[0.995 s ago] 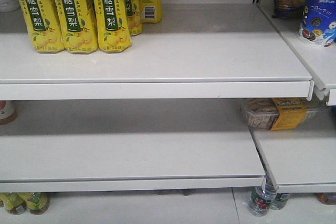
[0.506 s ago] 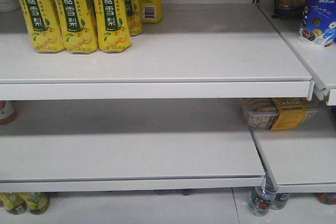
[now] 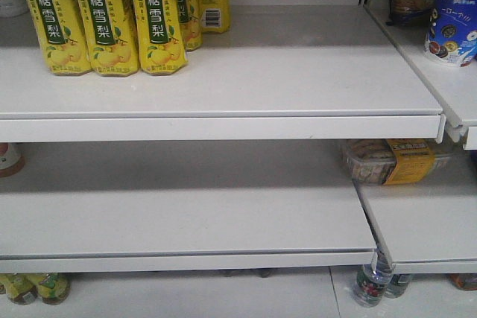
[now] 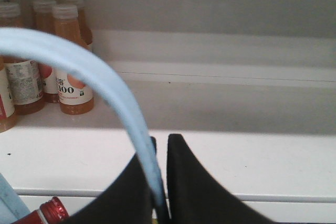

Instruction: Place coke in basket with both arms

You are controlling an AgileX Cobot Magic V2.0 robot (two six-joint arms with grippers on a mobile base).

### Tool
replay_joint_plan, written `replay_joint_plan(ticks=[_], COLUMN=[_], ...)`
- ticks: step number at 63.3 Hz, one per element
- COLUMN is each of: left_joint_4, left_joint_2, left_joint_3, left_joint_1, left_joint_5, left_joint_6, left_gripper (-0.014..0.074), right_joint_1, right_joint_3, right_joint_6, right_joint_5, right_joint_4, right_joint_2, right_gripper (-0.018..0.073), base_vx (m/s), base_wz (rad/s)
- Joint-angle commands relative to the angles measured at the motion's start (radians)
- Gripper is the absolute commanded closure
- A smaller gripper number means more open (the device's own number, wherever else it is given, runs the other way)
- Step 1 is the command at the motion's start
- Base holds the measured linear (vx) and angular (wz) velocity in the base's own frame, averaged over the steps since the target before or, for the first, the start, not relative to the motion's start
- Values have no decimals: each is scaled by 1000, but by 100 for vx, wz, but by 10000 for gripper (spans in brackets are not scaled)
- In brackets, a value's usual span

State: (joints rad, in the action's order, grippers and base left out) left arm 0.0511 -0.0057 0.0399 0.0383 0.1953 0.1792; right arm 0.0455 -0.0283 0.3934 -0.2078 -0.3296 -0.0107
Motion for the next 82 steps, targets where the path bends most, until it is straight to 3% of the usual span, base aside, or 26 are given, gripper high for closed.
replay_joint_plan(ticks=[1,82], left_joint_4=[52,52], left_joint_2=[-22,-22], left_joint_3=[-7,-7], left_joint_1=[-2,-2], left_joint_5=[-137,-137], left_joint_6=[-56,-56], left_gripper=[603,603], right_joint_1=[-6,-6], right_joint_3=[-12,-11], right_joint_6=[-10,-9], right_joint_5=[54,108], right_joint_4=[-18,-22], right_joint_2=[-18,-18], right_gripper=[564,564], base_vx=[0,0], base_wz=[0,0])
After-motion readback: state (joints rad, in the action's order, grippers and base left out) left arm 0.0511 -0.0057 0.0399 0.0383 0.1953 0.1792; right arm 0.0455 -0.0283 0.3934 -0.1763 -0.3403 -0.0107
